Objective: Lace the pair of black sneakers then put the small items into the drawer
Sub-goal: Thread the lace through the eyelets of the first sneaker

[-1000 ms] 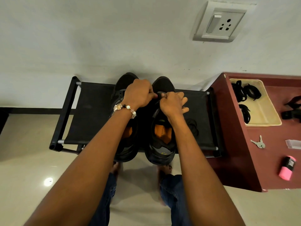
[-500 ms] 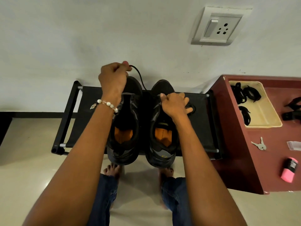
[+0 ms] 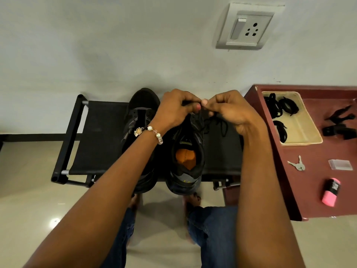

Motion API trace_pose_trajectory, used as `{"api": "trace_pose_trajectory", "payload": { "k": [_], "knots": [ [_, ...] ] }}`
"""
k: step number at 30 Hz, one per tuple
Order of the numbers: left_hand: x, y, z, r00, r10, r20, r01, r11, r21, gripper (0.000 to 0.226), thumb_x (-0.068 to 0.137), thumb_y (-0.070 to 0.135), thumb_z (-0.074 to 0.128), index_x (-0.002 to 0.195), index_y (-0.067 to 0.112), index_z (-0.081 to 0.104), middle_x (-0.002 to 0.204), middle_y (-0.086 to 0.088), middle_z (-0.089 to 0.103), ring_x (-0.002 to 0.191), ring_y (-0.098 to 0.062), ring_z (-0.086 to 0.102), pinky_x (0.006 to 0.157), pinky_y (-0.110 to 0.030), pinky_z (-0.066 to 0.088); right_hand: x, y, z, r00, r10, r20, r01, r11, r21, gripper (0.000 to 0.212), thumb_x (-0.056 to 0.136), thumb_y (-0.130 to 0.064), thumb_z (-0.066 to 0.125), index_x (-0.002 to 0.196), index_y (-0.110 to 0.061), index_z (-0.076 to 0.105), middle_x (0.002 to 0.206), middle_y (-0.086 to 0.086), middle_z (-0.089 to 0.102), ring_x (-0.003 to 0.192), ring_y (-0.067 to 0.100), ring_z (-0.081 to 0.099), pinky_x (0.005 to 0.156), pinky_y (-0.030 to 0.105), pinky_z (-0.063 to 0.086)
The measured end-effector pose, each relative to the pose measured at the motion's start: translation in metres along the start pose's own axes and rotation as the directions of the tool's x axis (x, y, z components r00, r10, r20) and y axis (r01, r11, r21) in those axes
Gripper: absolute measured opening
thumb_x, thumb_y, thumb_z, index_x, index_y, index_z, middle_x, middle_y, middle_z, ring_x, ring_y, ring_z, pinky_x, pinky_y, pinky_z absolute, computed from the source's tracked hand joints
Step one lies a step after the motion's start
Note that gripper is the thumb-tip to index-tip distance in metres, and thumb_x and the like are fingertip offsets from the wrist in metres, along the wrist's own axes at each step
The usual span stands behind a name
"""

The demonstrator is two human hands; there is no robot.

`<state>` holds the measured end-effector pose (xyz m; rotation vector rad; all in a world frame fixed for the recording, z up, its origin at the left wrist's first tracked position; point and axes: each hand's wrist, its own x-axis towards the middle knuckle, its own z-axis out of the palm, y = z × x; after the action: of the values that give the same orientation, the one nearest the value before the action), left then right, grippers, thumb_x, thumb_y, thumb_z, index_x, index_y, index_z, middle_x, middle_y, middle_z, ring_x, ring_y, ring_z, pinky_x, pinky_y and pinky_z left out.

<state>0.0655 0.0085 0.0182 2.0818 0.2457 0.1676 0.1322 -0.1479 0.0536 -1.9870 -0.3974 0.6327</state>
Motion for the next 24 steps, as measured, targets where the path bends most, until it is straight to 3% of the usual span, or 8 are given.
{"api": "trace_pose_trajectory", "payload": {
  "k": [3,6,11,13,16,18,20,24],
  "knots": [
    [0.002,-0.008,-0.009,0.964,-0.155,-0.214,0.134,0.985,-0.108,0.007,0.087,0.016,0.070,0.088,0.018,0.077,0.078,0.006,0.074,0.082,-0.004,0.068,0.087,-0.021,0.052,0.002,0.016,-0.018,0.996,0.041,-0.080,-0.051,0.990,-0.131,0.025,0.088,-0.023,0.072,0.093,0.001,0.073,0.075,0.003,0.068,0.076,0.008,0.064,0.084,0.025,0.050],
    [0.004,-0.018,-0.021,0.846,-0.398,-0.355,0.262,0.890,-0.373,0.012,0.088,0.017,0.068,0.077,0.021,0.074,0.077,0.004,0.074,0.066,0.001,0.064,0.078,-0.017,0.051,0.008,0.039,-0.041,0.952,0.009,-0.307,-0.163,0.863,-0.478,0.009,0.086,-0.037,0.071,0.083,-0.028,0.071,0.086,-0.003,0.068,0.101,0.024,0.063,0.103,0.054,0.041],
    [0.003,-0.011,-0.024,0.859,-0.459,-0.227,0.325,0.831,-0.452,0.013,0.091,0.017,0.062,0.082,0.014,0.071,0.082,-0.001,0.073,0.037,-0.002,0.038,0.043,-0.018,0.032,0.012,0.033,-0.030,0.970,0.035,-0.240,-0.147,0.871,-0.468,0.016,0.082,-0.036,0.075,0.073,-0.040,0.062,0.119,0.003,0.065,0.124,0.029,0.050,0.106,0.059,0.034],
    [0.003,-0.006,-0.024,0.888,-0.430,-0.162,0.306,0.817,-0.489,0.011,0.091,0.016,0.062,0.089,0.009,0.070,0.080,-0.003,0.069,0.036,-0.005,0.033,0.038,-0.018,0.025,0.016,0.028,-0.017,0.984,0.031,-0.176,-0.099,0.912,-0.398,0.016,0.080,-0.032,0.078,0.087,-0.038,0.065,0.127,0.001,0.061,0.127,0.025,0.049,0.108,0.055,0.033],
    [0.001,-0.002,-0.023,0.927,-0.359,-0.104,0.264,0.825,-0.500,0.015,0.091,0.021,0.064,0.093,0.007,0.071,0.075,-0.001,0.064,0.041,-0.007,0.033,0.039,-0.018,0.022,0.021,0.019,0.006,0.994,-0.088,-0.066,0.067,0.958,-0.280,0.058,0.076,-0.024,0.082,0.129,-0.027,0.057,0.134,-0.004,0.058,0.128,0.014,0.049,0.111,0.041,0.036],
    [-0.002,0.000,-0.022,0.948,-0.311,-0.074,0.240,0.846,-0.477,0.015,0.091,0.026,0.065,0.085,0.014,0.071,0.071,0.002,0.062,0.044,-0.008,0.035,0.040,-0.018,0.023,0.021,0.013,0.022,0.987,-0.159,0.020,0.160,0.976,-0.146,0.061,0.078,-0.019,0.081,0.133,-0.019,0.054,0.120,-0.005,0.068,0.116,0.008,0.059,0.102,0.029,0.044],
    [-0.001,-0.001,-0.023,0.944,-0.319,-0.080,0.240,0.835,-0.496,0.016,0.091,0.028,0.065,0.081,0.017,0.069,0.072,0.002,0.062,0.045,-0.009,0.038,0.040,-0.016,0.023,0.022,0.010,0.031,0.984,-0.172,0.052,0.171,0.985,0.029,0.032,0.084,-0.009,0.075,0.114,-0.009,0.065,0.080,-0.008,0.073,0.080,0.002,0.067,0.078,0.021,0.052],
    [0.005,-0.016,-0.028,0.805,-0.564,-0.184,0.357,0.708,-0.609,0.019,0.094,0.025,0.062,0.079,0.012,0.064,0.078,-0.003,0.065,0.043,-0.009,0.045,0.036,-0.016,0.027,0.020,0.020,0.012,0.995,-0.095,-0.036,0.099,0.985,0.144,0.007,0.090,-0.009,0.067,0.085,-0.007,0.071,0.059,-0.002,0.064,0.056,0.007,0.058,0.060,0.020,0.050]
  ]
}}
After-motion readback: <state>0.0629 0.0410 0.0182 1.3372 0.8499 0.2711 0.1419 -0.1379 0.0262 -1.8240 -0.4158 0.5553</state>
